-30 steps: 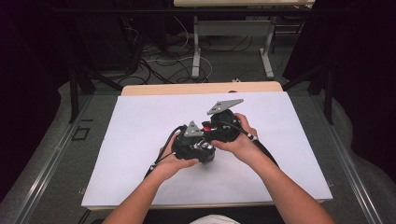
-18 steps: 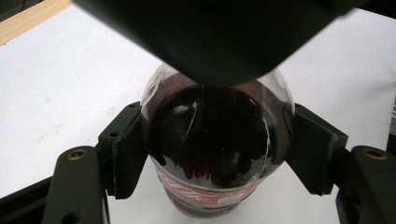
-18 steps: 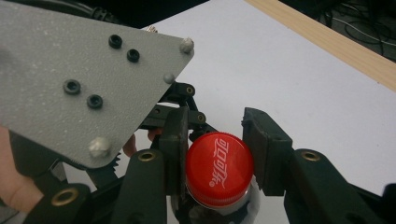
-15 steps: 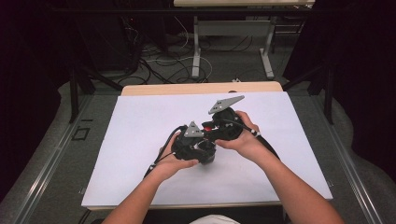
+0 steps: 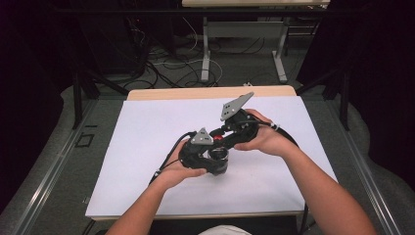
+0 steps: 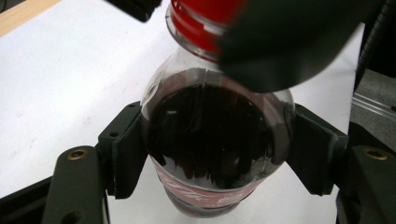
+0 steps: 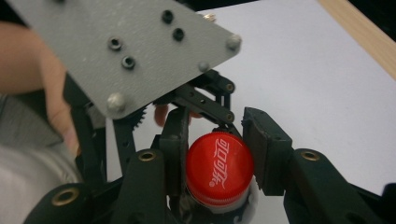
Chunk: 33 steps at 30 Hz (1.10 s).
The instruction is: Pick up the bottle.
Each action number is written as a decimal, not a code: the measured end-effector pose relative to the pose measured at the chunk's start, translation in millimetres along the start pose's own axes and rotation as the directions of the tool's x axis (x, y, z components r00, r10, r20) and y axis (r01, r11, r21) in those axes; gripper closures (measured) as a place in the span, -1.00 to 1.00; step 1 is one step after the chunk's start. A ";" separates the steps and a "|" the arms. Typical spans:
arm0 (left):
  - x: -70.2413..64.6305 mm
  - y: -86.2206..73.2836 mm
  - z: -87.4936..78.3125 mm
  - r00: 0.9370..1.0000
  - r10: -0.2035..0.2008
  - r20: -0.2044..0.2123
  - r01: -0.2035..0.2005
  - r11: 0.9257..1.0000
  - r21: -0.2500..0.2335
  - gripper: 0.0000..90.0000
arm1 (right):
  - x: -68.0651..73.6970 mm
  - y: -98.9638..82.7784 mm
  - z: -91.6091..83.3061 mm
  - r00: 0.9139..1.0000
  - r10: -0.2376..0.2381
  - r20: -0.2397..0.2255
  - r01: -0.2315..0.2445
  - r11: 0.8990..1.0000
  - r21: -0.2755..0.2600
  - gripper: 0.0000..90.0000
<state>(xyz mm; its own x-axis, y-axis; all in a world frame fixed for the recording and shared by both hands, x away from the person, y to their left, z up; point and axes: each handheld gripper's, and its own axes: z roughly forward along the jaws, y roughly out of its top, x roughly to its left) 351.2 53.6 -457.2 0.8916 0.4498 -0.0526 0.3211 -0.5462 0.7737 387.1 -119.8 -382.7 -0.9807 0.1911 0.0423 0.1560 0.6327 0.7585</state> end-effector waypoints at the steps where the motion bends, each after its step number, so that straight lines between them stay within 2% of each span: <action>1: -0.7 0.2 0.2 1.000 -0.005 -0.009 0.005 1.000 -0.014 -0.33 | -1.2 -0.1 -1.2 1.000 0.008 -0.020 -0.008 1.000 -0.002 0.38; 3: -0.4 1.1 -1.1 1.000 -0.006 -0.005 0.006 1.000 -0.002 -0.34 | -3.1 0.0 -1.7 1.000 0.007 -0.024 -0.007 1.000 -0.009 0.37; 5: -1.0 1.6 -2.3 1.000 -0.018 -0.011 0.018 1.000 0.003 -0.34 | 0.6 1.2 -2.1 1.000 0.016 0.012 -0.016 1.000 -0.009 0.36; 6: -1.0 1.6 -2.3 1.000 -0.018 -0.011 0.018 1.000 0.003 -0.34 | 4.4 2.1 -2.0 0.999 0.030 0.040 -0.030 1.000 -0.006 0.31; 7: 0.2 1.7 -2.3 0.999 -0.044 -0.030 0.043 0.999 -0.020 -0.34 | 8.1 3.1 -1.4 0.995 0.051 0.085 -0.050 0.999 -0.017 0.16; 8: 0.7 1.2 -2.0 0.997 -0.057 -0.046 0.056 0.998 -0.033 -0.34 | 11.5 3.8 -1.4 0.991 0.077 0.113 -0.074 0.997 -0.034 0.14; 9: 0.7 1.2 -2.0 0.997 -0.057 -0.046 0.056 0.998 -0.033 -0.34 | 14.3 4.6 -2.1 0.988 0.089 0.126 -0.085 0.996 -0.034 0.09; 11: 3.2 0.5 -3.9 0.995 -0.073 -0.065 0.071 0.997 -0.036 -0.34 | 21.0 5.6 -1.3 0.971 0.112 0.211 -0.105 0.994 -0.043 -0.01; 13: 5.1 0.3 -5.4 0.994 -0.070 -0.082 0.067 0.997 -0.032 -0.34 | 24.4 6.4 -0.1 0.956 0.154 0.249 -0.142 0.988 -0.065 -0.07; 15: 5.0 0.1 -5.1 0.993 -0.084 -0.086 0.080 0.996 -0.043 -0.34 | 28.9 6.5 0.6 0.936 0.178 0.303 -0.159 0.983 -0.087 -0.07; 16: 5.7 0.1 -5.9 0.993 -0.085 -0.085 0.082 0.996 -0.037 -0.34 | 28.9 6.5 0.6 0.936 0.178 0.303 -0.159 0.983 -0.087 -0.07; 17: 5.5 -0.1 -5.6 0.991 -0.100 -0.086 0.096 0.994 -0.047 -0.34 | 32.6 7.0 2.5 0.919 0.195 0.342 -0.167 0.980 -0.109 -0.07; 18: 5.5 -0.1 -5.7 0.991 -0.101 -0.088 0.097 0.994 -0.047 -0.34 | 33.6 6.7 3.5 0.912 0.205 0.355 -0.168 0.977 -0.132 -0.06; 21: 4.2 0.5 -5.9 0.991 -0.086 -0.103 0.083 0.996 -0.037 -0.34 | 35.8 7.6 6.1 0.896 0.260 0.360 -0.215 0.963 -0.160 -0.01; 22: 3.1 0.7 -4.4 0.989 -0.095 -0.111 0.090 0.994 -0.057 -0.34 | 35.9 7.7 7.3 0.892 0.259 0.371 -0.215 0.964 -0.155 0.05; 24: 2.3 0.7 -3.9 0.989 -0.096 -0.114 0.090 0.994 -0.056 -0.34 | 36.2 8.1 8.9 0.889 0.267 0.371 -0.227 0.963 -0.147 0.08; 25: 2.4 0.7 -4.0 0.990 -0.085 -0.117 0.080 0.996 -0.049 -0.34 | 36.6 8.5 11.9 0.884 0.279 0.375 -0.246 0.960 -0.134 0.18; 27: 1.7 0.8 -3.2 0.990 -0.081 -0.118 0.076 0.996 -0.047 -0.34 | 36.6 8.6 13.6 0.882 0.277 0.382 -0.246 0.961 -0.130 0.25; 29: 1.4 0.8 -2.6 0.989 -0.077 -0.124 0.072 0.997 -0.042 -0.34 | 36.5 8.3 14.8 0.872 0.273 0.405 -0.245 0.962 -0.122 0.35; 32: 1.8 0.5 -2.8 0.991 -0.067 -0.119 0.064 0.998 -0.028 -0.34 | 35.4 7.8 14.6 0.876 0.272 0.398 -0.245 0.962 -0.118 0.36; 33: 1.3 0.4 -2.2 0.990 -0.078 -0.118 0.074 0.997 -0.037 -0.34 | 33.5 7.3 13.9 0.888 0.257 0.381 -0.232 0.966 -0.112 0.36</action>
<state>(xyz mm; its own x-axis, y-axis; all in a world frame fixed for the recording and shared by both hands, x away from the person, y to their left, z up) 351.7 55.5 -455.6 0.8201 0.5710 -0.0379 0.3742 -0.4849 0.7905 357.0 -98.3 -384.7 -0.7854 0.6188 -0.0153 0.3652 0.4833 0.7957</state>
